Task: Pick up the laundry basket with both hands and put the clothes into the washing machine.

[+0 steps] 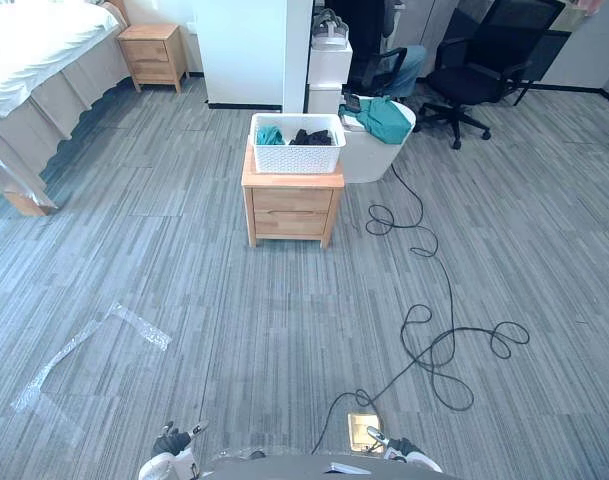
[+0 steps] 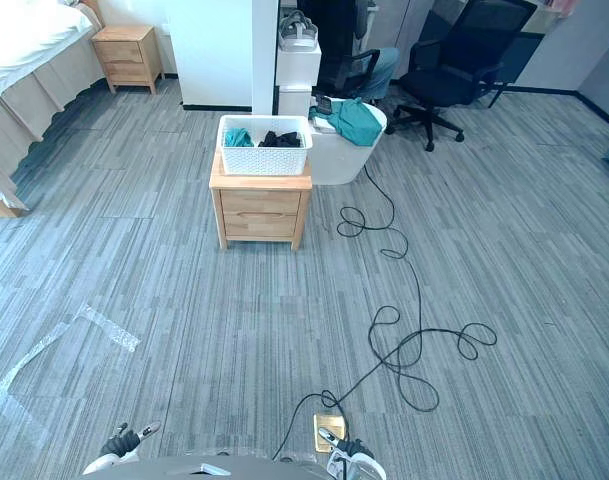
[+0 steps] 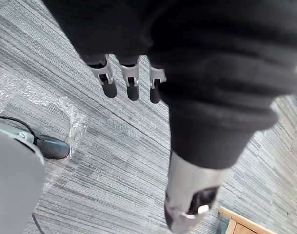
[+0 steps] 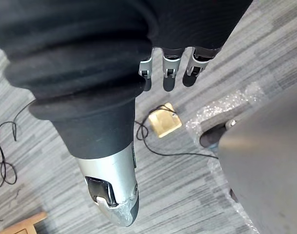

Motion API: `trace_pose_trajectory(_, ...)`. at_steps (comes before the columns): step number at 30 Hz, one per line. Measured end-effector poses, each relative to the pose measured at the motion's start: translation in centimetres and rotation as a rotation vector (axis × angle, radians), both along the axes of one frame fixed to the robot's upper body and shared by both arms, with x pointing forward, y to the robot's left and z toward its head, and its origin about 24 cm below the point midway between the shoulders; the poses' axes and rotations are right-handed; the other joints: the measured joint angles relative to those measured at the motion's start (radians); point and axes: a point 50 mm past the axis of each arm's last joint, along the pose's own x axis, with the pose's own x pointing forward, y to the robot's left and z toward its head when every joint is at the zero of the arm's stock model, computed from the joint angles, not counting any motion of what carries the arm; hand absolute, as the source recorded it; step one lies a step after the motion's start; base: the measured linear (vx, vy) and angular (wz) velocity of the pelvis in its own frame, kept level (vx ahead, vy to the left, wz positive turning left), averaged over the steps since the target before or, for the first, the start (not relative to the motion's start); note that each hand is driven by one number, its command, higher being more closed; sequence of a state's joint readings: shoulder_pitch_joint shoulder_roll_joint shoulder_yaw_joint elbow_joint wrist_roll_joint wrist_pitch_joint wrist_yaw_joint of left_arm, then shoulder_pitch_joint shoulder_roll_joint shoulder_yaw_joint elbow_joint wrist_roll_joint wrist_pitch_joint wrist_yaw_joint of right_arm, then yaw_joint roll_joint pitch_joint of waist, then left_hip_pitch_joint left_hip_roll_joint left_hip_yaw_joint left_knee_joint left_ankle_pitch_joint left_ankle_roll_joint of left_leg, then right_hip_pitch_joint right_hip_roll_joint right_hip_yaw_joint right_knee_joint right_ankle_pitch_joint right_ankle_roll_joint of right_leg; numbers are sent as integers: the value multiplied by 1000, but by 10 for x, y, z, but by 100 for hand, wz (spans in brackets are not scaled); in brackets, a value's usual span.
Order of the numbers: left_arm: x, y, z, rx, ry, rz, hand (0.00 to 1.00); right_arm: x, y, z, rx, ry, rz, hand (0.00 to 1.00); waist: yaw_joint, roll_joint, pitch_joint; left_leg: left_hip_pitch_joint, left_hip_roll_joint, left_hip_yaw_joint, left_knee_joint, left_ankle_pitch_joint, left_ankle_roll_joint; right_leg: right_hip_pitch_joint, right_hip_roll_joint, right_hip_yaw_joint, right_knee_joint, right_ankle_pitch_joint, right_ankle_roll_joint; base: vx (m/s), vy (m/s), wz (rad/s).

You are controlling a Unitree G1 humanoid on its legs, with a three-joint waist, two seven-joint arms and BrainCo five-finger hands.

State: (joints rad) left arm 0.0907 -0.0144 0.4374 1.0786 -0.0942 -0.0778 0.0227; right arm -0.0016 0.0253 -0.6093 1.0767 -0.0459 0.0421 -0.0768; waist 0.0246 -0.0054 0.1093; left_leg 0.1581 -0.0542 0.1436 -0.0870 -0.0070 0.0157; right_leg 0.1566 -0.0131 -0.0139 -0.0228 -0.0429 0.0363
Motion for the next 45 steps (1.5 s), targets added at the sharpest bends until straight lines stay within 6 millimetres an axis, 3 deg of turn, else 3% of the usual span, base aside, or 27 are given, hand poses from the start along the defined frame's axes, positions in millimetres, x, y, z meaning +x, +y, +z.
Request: trace_pose_trajectory(45,-3,6,0,25,31,-8,0,4,1,1,-3,-10,27,0,7,-3,10,-20,-1,8,0,0,-1,-22,-1,2,2,0,1,-1,-2,-1)
